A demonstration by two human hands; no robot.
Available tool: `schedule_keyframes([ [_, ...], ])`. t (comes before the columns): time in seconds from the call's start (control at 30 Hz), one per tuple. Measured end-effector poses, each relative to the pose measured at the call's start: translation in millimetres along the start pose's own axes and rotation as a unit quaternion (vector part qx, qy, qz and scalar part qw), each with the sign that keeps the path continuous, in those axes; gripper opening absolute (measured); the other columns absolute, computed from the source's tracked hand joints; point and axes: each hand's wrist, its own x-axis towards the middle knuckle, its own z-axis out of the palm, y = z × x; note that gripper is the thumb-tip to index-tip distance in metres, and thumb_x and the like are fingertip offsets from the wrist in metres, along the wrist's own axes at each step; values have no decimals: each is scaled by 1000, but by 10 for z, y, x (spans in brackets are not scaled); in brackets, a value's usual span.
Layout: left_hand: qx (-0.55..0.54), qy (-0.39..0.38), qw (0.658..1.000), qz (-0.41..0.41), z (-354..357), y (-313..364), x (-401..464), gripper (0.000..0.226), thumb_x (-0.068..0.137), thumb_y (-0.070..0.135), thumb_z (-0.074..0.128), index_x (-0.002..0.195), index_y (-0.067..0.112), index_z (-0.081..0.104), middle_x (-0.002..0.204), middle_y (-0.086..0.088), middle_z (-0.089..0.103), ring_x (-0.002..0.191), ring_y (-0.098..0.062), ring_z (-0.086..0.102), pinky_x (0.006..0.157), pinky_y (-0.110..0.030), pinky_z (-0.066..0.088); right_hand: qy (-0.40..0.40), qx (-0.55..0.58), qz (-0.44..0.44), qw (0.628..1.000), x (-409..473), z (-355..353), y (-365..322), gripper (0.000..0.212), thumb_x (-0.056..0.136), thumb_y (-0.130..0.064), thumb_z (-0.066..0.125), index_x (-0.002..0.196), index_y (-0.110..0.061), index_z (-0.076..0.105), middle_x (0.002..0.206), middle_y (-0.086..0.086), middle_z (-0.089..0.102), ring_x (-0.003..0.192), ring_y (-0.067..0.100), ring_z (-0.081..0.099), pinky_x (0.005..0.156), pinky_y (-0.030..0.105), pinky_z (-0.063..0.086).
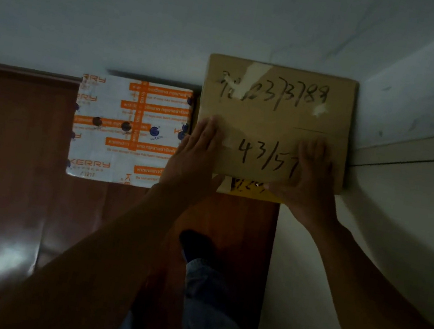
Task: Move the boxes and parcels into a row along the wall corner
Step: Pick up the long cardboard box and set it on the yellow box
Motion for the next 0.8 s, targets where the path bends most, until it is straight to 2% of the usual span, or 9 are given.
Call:
schedule_keyframes([
  [0.1,-30,14,999,-10,-167,-49,-96,92,93,39,65,162,9,12,170,-11,10,156,-30,11,123,-51,25,-16,62,-10,998,-59,1,-349,97,87,-48,72,161,-22,15,170,3,8,155,21,6,122,43,17],
  [0.17,-54,31,998,-32,-295,-118,-189,80,95,38,62,159,11,22,166,-10,25,151,-29,28,118,-48,34,-16,67,-51,996,-52,57,-634,83,92,-44,66,159,-17,26,168,6,21,154,20,17,123,42,23],
  [0.3,-96,85,988,-87,-469,-408,-557,57,100,31,56,150,11,40,153,-8,45,131,-28,52,96,-39,48,-34,54,-109,992,-46,283,-1225,69,95,-41,64,153,-12,40,160,10,40,149,23,34,120,44,32],
  [0.4,-101,97,980,-142,-497,-753,-956,55,100,33,54,150,15,40,151,-4,45,125,-26,56,86,-39,49,-44,30,-171,984,-65,530,-1676,60,93,-36,66,144,-6,53,147,15,55,136,29,52,109,43,45],
  [0.47,-119,106,971,-176,-498,-997,-1253,53,99,31,55,148,16,42,147,-3,46,122,-27,57,84,-39,49,-57,5,-204,977,-114,700,-1973,56,92,-33,69,140,-7,57,140,13,61,127,28,59,100,34,50],
  [0.6,-142,112,948,-261,-501,-1477,-1893,55,99,35,53,149,16,41,150,-4,44,127,-28,54,89,-42,48,-102,1,-250,963,-379,1027,-2567,55,93,-31,69,140,-4,57,143,15,59,135,27,53,107,34,45],
  [0.7,-149,131,930,-310,-431,-1773,-2379,46,101,35,52,143,19,46,139,-4,49,116,-25,58,77,-32,42,-103,-30,-268,957,-591,1304,-2947,49,93,-31,70,133,-4,64,132,14,67,124,28,61,98,27,45],
  [0.8,-164,147,905,-365,-295,-2086,-2964,44,100,35,53,141,21,47,137,-3,49,114,-27,58,75,-33,39,-133,-51,-293,945,-884,1689,-3354,49,94,-36,67,134,-9,63,132,10,67,123,25,62,98,31,48],
])
